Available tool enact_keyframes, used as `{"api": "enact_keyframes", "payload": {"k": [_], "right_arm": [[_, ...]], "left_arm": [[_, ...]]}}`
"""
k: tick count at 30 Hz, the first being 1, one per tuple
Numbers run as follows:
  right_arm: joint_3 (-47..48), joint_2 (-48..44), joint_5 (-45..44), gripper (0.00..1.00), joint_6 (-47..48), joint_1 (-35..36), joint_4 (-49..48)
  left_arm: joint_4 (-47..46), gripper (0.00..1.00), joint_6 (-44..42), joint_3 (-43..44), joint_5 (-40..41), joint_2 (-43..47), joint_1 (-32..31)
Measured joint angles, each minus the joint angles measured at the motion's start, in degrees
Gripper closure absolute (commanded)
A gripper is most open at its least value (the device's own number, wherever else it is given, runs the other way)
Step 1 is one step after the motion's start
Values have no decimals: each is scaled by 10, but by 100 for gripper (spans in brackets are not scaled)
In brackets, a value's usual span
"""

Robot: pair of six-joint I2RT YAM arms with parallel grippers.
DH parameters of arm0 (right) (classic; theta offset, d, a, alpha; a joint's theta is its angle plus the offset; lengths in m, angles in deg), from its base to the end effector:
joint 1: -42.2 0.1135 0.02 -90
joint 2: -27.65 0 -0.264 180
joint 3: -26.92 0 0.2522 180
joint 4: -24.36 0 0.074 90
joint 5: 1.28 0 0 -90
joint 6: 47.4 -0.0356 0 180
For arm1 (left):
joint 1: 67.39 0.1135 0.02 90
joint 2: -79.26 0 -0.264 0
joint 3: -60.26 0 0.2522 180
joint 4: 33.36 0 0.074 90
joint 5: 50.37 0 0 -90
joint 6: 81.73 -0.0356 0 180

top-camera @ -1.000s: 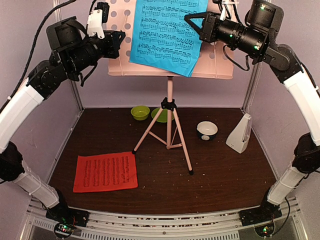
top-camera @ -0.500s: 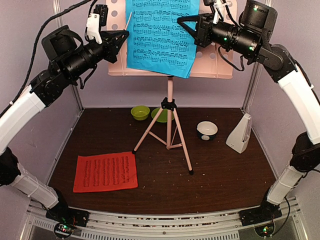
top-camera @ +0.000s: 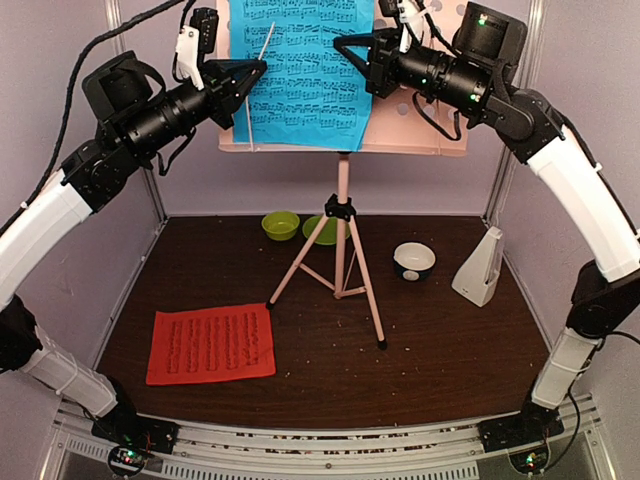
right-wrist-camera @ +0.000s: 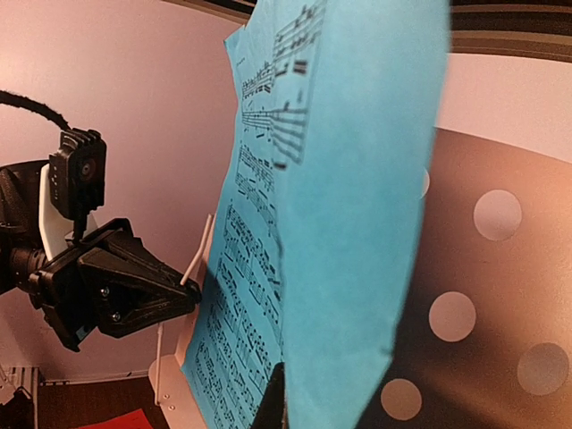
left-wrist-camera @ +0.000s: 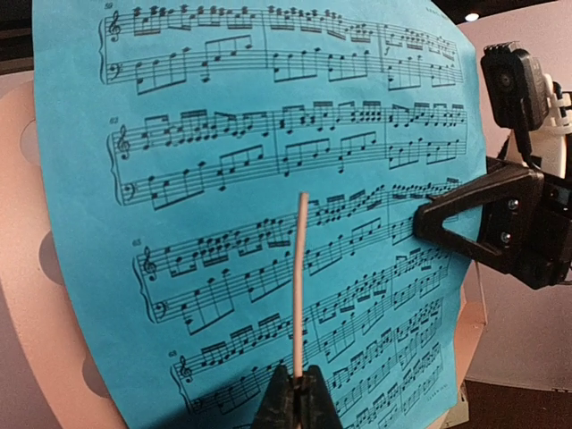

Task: Set up the instrument practice props

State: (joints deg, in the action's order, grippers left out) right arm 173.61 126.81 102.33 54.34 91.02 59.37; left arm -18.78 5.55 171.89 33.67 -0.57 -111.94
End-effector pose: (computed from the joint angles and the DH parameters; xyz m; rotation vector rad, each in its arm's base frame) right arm 0.2165 0.2602 0.5837 -0.8721 1.0870 0.7023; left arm 0.2057 -0.2076 0.5386 0.6052 1.1539 -0.6928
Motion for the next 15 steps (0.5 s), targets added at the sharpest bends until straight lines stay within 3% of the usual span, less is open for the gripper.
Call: {"api": "enact_keyframes", "payload": {"k": [11, 15], "right_arm": [[28, 45, 16, 98, 3, 0, -32], [28, 49, 17, 91, 4, 0, -36]], "left_arm": [[-8, 100, -8, -1, -18, -3, 0], [-8, 100, -9, -1, -19, -3, 0]]}}
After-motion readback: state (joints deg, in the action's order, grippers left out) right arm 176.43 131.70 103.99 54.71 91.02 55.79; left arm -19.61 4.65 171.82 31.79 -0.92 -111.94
